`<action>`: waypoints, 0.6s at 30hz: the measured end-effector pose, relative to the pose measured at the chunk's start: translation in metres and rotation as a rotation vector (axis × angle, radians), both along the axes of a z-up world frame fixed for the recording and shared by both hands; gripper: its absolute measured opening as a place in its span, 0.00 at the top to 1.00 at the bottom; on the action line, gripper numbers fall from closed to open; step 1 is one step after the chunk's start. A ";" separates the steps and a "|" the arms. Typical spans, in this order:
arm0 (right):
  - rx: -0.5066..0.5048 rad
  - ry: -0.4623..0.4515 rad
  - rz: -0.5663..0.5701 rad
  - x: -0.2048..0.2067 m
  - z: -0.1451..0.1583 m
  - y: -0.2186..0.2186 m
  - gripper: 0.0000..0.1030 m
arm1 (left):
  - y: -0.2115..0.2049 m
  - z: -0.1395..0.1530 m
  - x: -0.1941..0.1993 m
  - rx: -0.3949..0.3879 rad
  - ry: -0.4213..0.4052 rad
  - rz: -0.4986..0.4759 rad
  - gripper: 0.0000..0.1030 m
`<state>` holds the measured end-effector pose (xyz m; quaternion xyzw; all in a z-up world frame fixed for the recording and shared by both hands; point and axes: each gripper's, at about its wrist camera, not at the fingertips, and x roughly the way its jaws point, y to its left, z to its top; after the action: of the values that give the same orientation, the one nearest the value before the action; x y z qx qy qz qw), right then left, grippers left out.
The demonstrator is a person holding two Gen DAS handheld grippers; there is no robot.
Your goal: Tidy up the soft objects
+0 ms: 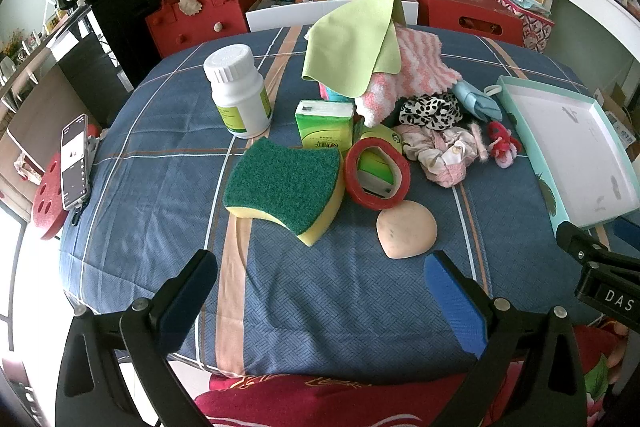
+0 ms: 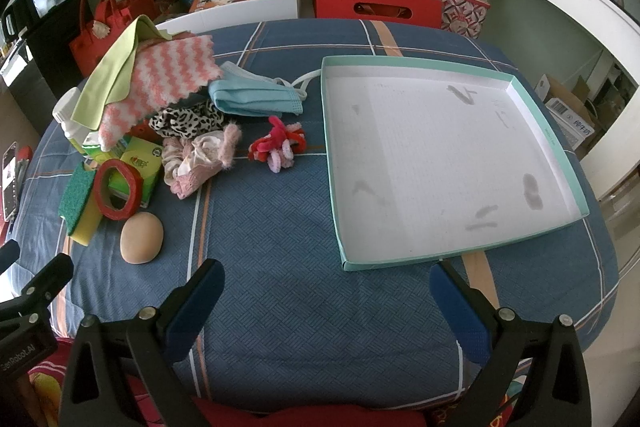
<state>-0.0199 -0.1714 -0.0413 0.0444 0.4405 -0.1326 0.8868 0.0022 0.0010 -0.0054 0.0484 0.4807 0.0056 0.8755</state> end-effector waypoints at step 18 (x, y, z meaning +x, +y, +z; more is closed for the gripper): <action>0.024 -0.107 0.030 0.003 0.028 -0.004 0.00 | 0.013 0.013 0.025 -0.096 0.019 -0.005 0.00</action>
<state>-0.0168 -0.1752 -0.0137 0.0556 0.3945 -0.1114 0.9104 0.0276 0.0136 0.0073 0.0078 0.4887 -0.0202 0.8722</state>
